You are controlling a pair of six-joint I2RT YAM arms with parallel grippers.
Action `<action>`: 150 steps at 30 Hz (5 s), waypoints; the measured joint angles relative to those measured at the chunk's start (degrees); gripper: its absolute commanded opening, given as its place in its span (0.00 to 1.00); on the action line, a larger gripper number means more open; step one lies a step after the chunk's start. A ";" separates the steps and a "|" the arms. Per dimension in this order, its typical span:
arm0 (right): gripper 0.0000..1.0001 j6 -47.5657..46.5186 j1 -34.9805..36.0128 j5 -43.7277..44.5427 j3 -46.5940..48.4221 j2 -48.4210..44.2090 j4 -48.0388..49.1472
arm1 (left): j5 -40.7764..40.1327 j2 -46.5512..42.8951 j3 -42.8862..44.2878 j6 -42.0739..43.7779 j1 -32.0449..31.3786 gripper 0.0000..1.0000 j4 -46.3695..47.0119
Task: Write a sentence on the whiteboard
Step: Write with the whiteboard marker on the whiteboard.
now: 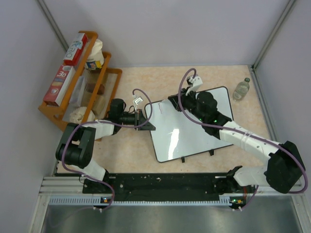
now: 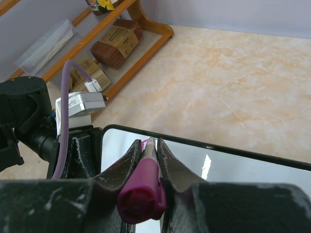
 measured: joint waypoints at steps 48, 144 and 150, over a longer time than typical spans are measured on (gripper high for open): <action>0.00 2.43 0.00 -3.85 -4.17 -2.29 0.39 | 0.02 -0.02 0.00 0.04 0.00 0.00 -0.07; 0.00 6.84 -3.21 -2.78 -8.15 -4.57 4.63 | -0.07 -0.17 0.00 0.46 0.02 0.00 -0.50; 0.00 6.86 -3.21 -2.78 -8.17 -4.57 4.61 | -0.09 -0.17 0.00 0.46 0.02 0.00 -0.50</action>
